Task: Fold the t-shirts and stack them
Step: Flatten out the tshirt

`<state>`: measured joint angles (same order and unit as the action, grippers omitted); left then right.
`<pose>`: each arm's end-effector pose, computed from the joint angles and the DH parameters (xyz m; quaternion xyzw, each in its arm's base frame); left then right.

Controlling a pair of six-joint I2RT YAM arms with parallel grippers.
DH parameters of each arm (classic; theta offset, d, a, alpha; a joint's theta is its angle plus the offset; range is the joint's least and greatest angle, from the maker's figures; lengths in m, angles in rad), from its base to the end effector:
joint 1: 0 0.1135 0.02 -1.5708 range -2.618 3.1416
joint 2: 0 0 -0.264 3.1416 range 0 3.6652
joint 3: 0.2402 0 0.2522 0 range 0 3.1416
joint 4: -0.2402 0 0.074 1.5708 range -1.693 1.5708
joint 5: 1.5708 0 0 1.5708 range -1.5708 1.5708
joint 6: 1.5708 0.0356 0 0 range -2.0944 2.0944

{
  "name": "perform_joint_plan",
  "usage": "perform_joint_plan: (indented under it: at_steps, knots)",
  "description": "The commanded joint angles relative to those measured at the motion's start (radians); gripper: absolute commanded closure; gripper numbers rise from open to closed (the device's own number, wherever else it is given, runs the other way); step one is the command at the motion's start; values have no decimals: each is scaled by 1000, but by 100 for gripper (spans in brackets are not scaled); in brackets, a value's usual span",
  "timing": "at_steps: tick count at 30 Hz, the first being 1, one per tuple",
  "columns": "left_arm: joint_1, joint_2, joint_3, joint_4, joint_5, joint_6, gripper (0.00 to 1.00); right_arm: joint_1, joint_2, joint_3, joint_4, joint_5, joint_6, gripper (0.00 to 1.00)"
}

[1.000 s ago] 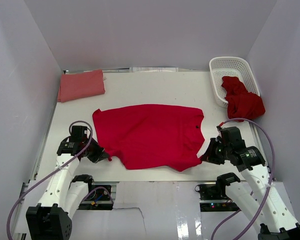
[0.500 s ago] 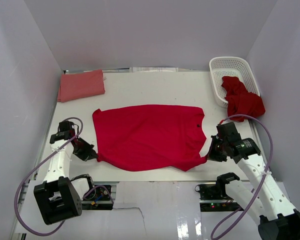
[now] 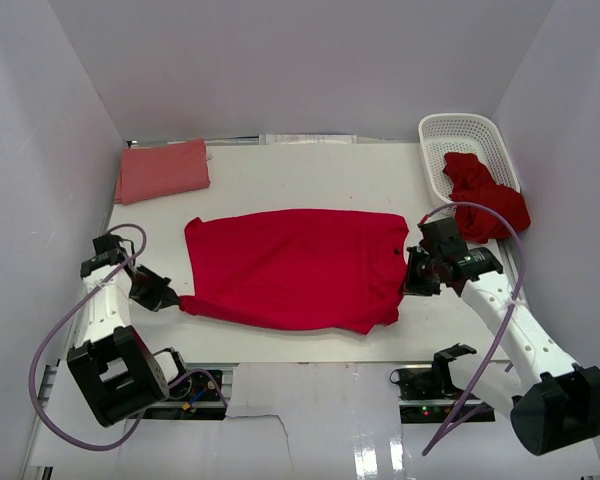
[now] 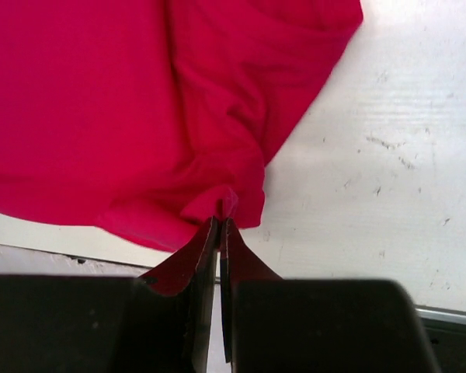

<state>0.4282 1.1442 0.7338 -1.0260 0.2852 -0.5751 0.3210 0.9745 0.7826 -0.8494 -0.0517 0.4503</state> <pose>0.1623 0.0631 0.2039 -0.4665 0.8705 -0.1463 0.0559 0.1693 0.0582 0.2496 0.0556 0.9633 0.1215 0.2330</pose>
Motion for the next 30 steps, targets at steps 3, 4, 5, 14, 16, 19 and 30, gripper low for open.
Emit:
perform_joint_plan:
  at_steps: [3, 4, 5, 14, 16, 19, 30]
  knots:
    - [56, 61, 110, 47, 35, 40, 100, -34, 93, 112, 93, 18, -81, 92]
    - [63, 80, 113, 84, 52, 29, 100, -45, 107, 118, 117, 10, -96, 92]
    - [63, 87, 118, 110, 71, 18, 100, -59, 127, 125, 130, 0, -104, 92]
    - [-109, 253, 430, 331, 244, -101, 100, -119, 404, 481, 266, -213, -167, 92]
    - [-175, 264, 566, 339, 232, -106, 100, -114, 389, 572, 320, -238, -165, 92]
    - [-193, 197, 660, 381, 197, -98, 100, -106, 322, 699, 337, -183, -200, 92]
    - [-192, 446, 1264, 406, 253, -210, 100, -143, 501, 1429, 193, -29, -318, 92]
